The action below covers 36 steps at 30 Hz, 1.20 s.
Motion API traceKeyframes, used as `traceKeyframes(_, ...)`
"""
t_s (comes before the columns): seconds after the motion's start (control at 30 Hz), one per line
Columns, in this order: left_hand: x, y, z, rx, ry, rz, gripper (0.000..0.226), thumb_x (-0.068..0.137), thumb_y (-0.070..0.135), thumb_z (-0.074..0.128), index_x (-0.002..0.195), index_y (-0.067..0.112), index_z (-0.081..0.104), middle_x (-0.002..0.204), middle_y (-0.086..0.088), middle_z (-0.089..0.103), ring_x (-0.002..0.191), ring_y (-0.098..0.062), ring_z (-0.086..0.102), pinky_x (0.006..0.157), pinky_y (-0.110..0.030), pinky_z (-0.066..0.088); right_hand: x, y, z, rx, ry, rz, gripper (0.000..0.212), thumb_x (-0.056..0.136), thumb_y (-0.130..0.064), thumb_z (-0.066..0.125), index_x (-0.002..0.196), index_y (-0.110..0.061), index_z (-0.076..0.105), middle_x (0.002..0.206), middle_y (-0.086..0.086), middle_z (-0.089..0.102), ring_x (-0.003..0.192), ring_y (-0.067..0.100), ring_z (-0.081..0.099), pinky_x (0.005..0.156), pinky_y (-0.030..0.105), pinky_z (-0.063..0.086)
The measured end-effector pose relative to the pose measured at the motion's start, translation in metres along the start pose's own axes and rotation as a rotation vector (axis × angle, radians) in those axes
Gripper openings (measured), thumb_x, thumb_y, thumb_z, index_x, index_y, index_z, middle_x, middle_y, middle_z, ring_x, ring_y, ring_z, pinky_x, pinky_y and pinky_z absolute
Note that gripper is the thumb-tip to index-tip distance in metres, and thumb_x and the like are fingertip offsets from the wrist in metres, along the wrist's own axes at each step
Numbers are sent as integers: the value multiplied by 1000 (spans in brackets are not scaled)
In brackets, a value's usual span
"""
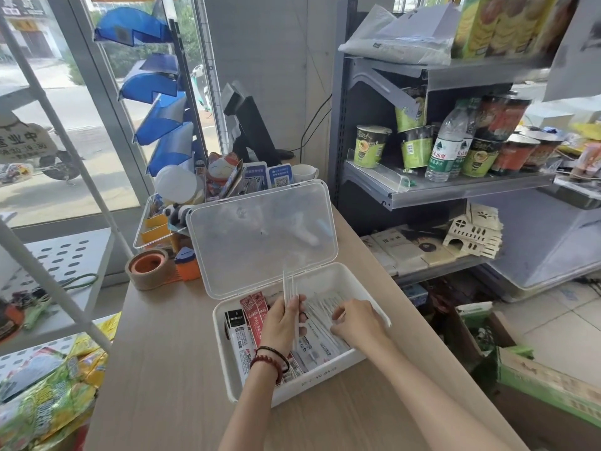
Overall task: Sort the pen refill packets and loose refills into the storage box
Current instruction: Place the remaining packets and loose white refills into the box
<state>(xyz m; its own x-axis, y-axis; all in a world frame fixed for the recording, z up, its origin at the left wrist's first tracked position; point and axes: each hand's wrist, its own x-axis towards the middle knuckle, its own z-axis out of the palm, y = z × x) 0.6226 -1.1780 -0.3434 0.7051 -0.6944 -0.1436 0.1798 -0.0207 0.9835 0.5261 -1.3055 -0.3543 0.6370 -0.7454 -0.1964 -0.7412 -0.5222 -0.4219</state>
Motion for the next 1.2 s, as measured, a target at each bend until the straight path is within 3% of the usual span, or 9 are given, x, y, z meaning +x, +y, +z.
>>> traceKeyframes(0.13,-1,-1,2,-18,-55,-34,15,97,13,45,102,8,59,87,-3,65,70,-11,64,67,-29,59,-3,2,0,10,8,-23,29,82,-30,65,110,-27,69,103,-5,71,92,16,68,80,34,57)
traceKeyframes(0.33,1,-5,-1,110,28,94,14,94,23,50,100,17,61,99,-1,73,88,-19,72,77,-36,58,-8,1,-4,160,61,-184,38,89,-61,53,108,-32,68,95,-12,72,85,6,67,74,33,57)
traceKeyframes(0.47,0,-1,1,86,84,139,18,97,21,45,106,10,56,104,-1,71,91,-14,71,76,-32,59,-16,0,-9,215,89,-308,51,88,-72,35,96,-36,70,83,-18,72,71,-1,66,68,35,57)
traceKeyframes(0.53,0,0,2,99,48,137,22,97,21,45,111,6,54,108,-2,70,93,-12,70,77,-30,58,-21,-2,-12,234,105,-348,54,83,-77,39,96,-37,71,80,-23,70,70,-4,65,67,29,56)
traceKeyframes(0.73,-1,-4,3,252,-38,138,28,97,30,45,114,8,50,110,8,70,103,-9,66,91,-43,53,-28,-5,-21,265,85,-369,29,81,-61,65,98,-38,71,77,-30,64,78,-10,63,69,12,50)
traceKeyframes(0.87,-3,-6,6,226,-42,128,23,98,26,44,112,9,50,114,5,67,107,-9,64,93,-41,52,-26,-3,-20,299,25,-380,16,84,-50,68,96,-40,70,80,-32,65,84,-12,62,76,17,51)
traceKeyframes(1.03,-4,-4,6,218,70,187,13,98,20,43,99,22,55,106,2,68,95,-13,67,76,-24,57,-22,-3,-14,342,76,-335,10,86,-39,70,94,-33,71,81,-24,67,81,-7,63,74,15,51)
traceKeyframes(1.2,-2,0,2,48,139,150,15,96,19,46,96,15,60,103,-1,69,90,-13,70,66,-27,59,-19,-5,-9,261,227,-218,9,91,-32,66,97,-29,72,90,-16,71,81,2,66,72,25,56)
